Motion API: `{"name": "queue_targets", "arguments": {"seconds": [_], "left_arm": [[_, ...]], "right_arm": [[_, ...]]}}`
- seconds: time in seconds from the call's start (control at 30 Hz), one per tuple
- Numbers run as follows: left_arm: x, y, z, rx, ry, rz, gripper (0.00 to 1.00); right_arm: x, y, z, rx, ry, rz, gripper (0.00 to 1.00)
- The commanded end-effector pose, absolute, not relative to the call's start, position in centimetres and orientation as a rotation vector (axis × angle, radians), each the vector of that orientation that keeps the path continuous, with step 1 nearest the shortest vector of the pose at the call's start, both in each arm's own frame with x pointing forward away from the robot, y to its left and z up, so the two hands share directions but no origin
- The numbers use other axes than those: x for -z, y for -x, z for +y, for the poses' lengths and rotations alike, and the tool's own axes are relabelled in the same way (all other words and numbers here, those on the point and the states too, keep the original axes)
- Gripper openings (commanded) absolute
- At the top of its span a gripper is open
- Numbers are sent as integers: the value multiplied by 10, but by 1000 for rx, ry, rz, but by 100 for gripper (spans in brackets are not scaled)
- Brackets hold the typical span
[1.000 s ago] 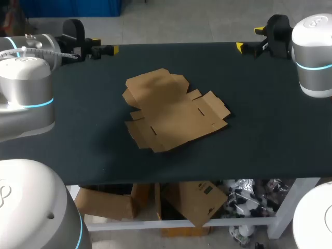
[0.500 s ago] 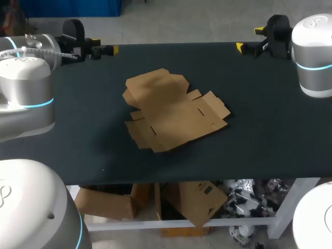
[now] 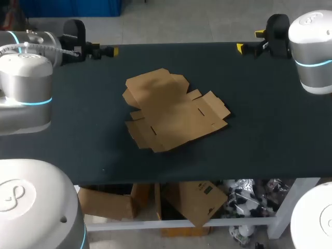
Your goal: Assemble the packaging by folding the flat box into shape, placing the metal phone stand inside, and closing the box properly
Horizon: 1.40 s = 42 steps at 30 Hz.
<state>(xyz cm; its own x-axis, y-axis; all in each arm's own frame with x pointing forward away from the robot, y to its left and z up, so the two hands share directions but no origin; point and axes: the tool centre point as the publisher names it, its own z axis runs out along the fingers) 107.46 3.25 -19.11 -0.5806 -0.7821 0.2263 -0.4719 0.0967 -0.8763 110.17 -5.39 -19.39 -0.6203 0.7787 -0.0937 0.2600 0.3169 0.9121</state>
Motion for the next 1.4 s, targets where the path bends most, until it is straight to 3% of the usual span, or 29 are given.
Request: {"name": "queue_targets", "arguments": {"seconds": [0.03, 1.4], "left_arm": [[186, -1067, 38, 1407, 1303, 2170, 100], [204, -978, 66, 1013, 1846, 2412, 100]], "right_arm": [[192, -1097, -58, -1244, -964, 2107, 100], [224, -1028, -83, -951, -1592, 2377, 100]]}}
